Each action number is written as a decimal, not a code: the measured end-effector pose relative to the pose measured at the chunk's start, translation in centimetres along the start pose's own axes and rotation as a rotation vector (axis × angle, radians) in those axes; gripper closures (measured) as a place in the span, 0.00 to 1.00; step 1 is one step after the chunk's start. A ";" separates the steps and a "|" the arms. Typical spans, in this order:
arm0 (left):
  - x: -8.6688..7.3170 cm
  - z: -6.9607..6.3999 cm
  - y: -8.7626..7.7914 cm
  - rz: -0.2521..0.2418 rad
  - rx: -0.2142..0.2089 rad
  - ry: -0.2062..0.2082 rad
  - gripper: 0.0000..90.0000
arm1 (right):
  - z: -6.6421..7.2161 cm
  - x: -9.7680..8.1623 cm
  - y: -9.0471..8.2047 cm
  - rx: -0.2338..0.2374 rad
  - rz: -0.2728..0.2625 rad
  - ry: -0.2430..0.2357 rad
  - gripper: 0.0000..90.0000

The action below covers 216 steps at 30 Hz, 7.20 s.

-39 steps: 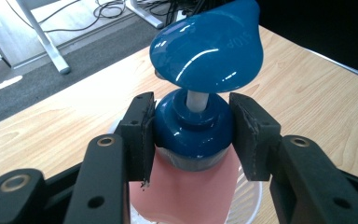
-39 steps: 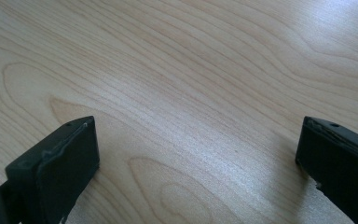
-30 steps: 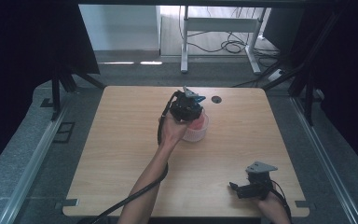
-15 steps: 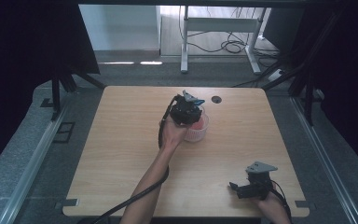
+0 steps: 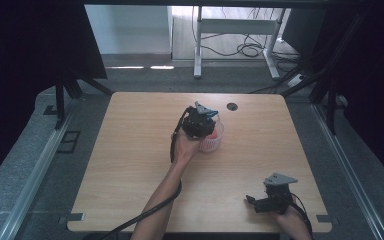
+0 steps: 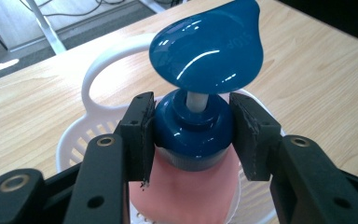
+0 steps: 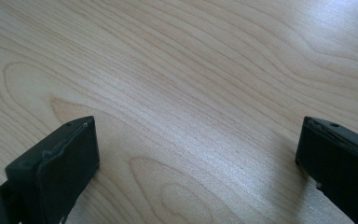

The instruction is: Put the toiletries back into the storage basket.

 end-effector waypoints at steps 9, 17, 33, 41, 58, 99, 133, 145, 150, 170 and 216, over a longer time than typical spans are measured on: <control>0.1 0.6 -0.2 0.024 -0.030 -0.035 0.58 | 0.0 0.0 0.0 0.001 0.000 0.000 0.00; -0.1 0.6 0.0 0.035 -0.035 -0.040 0.49 | 0.0 0.0 0.0 0.001 0.000 0.001 0.00; 0.1 0.9 -1.1 -0.001 -0.049 -0.057 0.21 | 0.0 0.0 0.0 0.002 0.000 0.000 0.00; 0.3 1.0 -2.0 0.001 -0.053 -0.045 0.14 | 0.0 0.0 0.0 0.002 0.000 0.000 0.00; 0.0 0.8 -4.0 -0.011 -0.075 -0.027 0.12 | 0.0 0.0 0.0 0.002 0.000 0.000 0.00; -1.4 0.1 -7.7 -0.028 -0.077 0.065 0.12 | 0.0 0.0 0.0 0.001 0.000 0.000 0.00; -4.2 1.0 -10.9 -0.042 -0.092 0.046 0.12 | 0.0 0.0 0.0 -0.003 0.001 0.000 0.00; -5.8 2.0 -12.5 -0.047 -0.083 0.022 0.12 | 0.1 0.0 0.0 -0.004 0.002 0.001 0.00; -6.6 2.3 -13.2 -0.053 -0.081 0.011 0.12 | 0.1 0.0 0.0 -0.005 0.002 0.001 0.00; -9.6 2.8 -15.4 -0.062 -0.069 -0.005 0.12 | 0.1 0.0 0.0 -0.006 0.001 0.002 0.00; -19.6 5.0 -18.1 -0.073 -0.034 -0.110 0.12 | 0.1 0.0 0.0 -0.008 0.001 0.008 0.00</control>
Point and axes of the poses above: each handheld gripper's, and its own axes: y roughly forward along the jaws, x roughly out of its top, z roughly to its left, the point moved 3 cm from there along y, roughly forward along the jaws, and after that the axes turned 4 degrees about -y, right-handed, at the moved point
